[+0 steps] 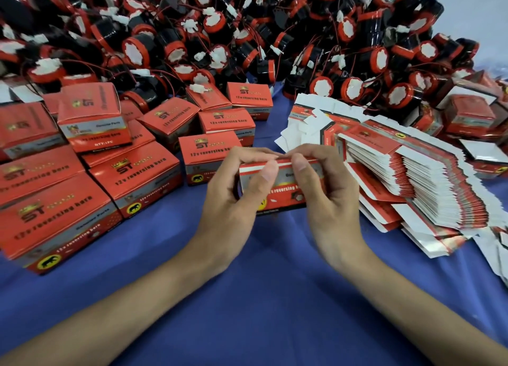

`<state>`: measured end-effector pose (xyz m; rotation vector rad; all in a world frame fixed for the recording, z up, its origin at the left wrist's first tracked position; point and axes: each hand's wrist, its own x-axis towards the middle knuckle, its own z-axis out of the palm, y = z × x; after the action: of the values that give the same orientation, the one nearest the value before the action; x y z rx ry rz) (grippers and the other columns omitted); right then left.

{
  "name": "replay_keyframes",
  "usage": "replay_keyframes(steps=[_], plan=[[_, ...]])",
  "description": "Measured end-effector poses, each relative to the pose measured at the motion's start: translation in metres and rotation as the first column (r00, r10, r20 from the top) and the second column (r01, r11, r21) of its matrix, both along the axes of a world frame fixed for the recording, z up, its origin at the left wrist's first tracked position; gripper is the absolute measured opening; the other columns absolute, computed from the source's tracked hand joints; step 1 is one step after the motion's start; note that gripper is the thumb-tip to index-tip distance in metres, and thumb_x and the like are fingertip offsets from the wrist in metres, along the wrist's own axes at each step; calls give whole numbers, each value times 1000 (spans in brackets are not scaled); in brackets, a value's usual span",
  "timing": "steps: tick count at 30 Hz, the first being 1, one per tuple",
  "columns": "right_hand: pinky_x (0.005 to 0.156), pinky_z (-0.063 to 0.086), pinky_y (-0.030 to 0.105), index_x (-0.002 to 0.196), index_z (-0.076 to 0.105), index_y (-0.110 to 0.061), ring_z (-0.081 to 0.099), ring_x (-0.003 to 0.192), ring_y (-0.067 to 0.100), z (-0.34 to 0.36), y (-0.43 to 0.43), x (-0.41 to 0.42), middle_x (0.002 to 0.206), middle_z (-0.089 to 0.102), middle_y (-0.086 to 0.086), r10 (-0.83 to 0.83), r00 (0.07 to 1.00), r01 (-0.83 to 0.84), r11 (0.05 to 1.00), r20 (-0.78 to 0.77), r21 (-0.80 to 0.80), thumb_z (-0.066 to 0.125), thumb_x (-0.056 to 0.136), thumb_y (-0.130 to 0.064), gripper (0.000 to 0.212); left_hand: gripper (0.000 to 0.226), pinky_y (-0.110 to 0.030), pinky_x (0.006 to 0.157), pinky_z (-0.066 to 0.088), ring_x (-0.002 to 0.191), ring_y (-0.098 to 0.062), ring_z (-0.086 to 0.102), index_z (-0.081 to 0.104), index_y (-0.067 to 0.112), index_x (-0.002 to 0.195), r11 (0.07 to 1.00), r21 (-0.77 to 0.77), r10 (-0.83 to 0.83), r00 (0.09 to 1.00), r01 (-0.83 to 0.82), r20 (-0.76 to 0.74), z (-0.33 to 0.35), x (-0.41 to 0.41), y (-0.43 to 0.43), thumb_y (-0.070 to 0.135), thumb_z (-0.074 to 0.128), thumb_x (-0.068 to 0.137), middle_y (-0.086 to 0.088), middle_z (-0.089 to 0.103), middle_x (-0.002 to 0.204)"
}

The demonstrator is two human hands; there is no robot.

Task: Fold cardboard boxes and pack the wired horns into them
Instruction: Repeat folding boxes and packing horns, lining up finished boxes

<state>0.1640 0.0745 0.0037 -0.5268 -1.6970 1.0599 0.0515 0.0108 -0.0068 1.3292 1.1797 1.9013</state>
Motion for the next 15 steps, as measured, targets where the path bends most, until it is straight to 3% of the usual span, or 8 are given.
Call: replay_keyframes(steps=[3, 8, 11, 15], plan=[[66, 43, 12, 82, 58, -23, 54, 70, -5, -5, -2, -5, 74, 61, -18, -60, 997, 53, 991, -58, -123, 51, 92, -17, 13, 13, -19, 74, 53, 96, -3, 62, 56, 22, 107, 1000, 1, -18, 996, 18, -82, -4, 6, -1, 19, 52, 94, 19, 62, 105], [60, 39, 6, 78, 51, -17, 49, 62, -7, -8, -11, -12, 68, 55, -18, -128, 989, 121, 989, -71, -85, 49, 93, -14, 16, 17, -11, 75, 46, 91, 3, 59, 55, 22, 95, 993, 58, 114, 980, -106, -164, -3, 6, 2, 8, 47, 94, 8, 60, 95], [59, 42, 6, 81, 53, -18, 54, 64, -8, -2, -12, -10, 73, 58, -15, -101, 991, 93, 992, -92, -91, 49, 93, -17, 13, 7, -27, 71, 55, 92, -11, 64, 55, 18, 100, 996, 88, 38, 990, -26, -134, -3, 2, 0, 13, 52, 95, 9, 62, 100], [76, 50, 20, 93, 60, -20, 63, 89, 5, -4, -9, -1, 93, 65, -8, -17, 995, 6, 993, -98, -119, 49, 96, -27, 14, 26, -36, 70, 59, 95, -14, 64, 49, 26, 107, 998, 36, -49, 986, 55, -156, -1, 2, -3, 31, 59, 84, 23, 56, 109]])
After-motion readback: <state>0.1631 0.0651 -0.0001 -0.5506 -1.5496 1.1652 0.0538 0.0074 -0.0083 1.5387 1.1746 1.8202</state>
